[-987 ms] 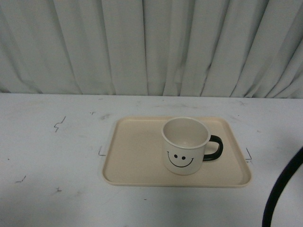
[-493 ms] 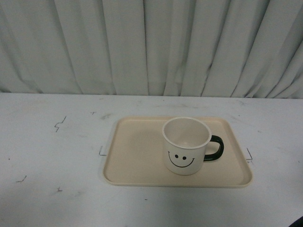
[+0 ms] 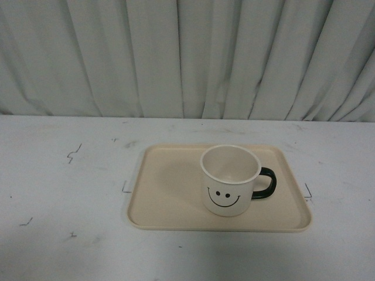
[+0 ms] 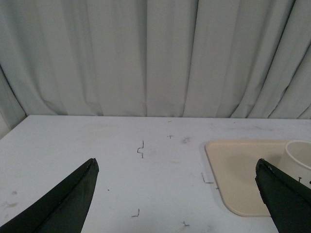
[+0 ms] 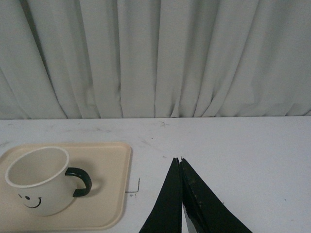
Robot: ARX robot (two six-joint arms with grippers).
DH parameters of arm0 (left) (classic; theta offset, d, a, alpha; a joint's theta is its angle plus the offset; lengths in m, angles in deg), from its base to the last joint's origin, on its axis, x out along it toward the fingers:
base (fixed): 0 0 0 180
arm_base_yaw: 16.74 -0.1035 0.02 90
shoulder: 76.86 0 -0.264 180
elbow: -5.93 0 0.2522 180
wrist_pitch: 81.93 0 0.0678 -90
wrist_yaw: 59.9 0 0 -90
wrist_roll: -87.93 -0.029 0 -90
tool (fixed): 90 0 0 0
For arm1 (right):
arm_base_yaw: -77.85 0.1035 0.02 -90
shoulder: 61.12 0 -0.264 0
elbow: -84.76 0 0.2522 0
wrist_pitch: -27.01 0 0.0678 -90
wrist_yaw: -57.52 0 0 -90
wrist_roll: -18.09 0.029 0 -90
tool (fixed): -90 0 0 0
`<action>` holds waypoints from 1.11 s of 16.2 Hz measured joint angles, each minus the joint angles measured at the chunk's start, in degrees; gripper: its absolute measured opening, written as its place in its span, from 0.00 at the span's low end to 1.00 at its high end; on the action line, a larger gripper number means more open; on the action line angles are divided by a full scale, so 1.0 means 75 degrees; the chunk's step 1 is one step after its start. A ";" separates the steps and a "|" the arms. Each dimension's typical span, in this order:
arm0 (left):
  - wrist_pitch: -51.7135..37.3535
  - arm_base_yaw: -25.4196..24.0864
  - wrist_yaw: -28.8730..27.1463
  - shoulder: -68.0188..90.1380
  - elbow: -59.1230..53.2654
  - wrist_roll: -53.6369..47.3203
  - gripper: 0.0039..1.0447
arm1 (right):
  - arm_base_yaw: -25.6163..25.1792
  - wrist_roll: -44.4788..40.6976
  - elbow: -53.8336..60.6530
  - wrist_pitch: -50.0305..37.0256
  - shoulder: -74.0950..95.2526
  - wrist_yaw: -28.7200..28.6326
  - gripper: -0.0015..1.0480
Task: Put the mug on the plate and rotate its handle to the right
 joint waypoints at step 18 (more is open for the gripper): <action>-0.0003 0.0000 -0.0003 0.0000 0.0000 0.0003 0.94 | 0.0000 0.0003 0.0047 0.5528 -0.5630 -0.0015 0.02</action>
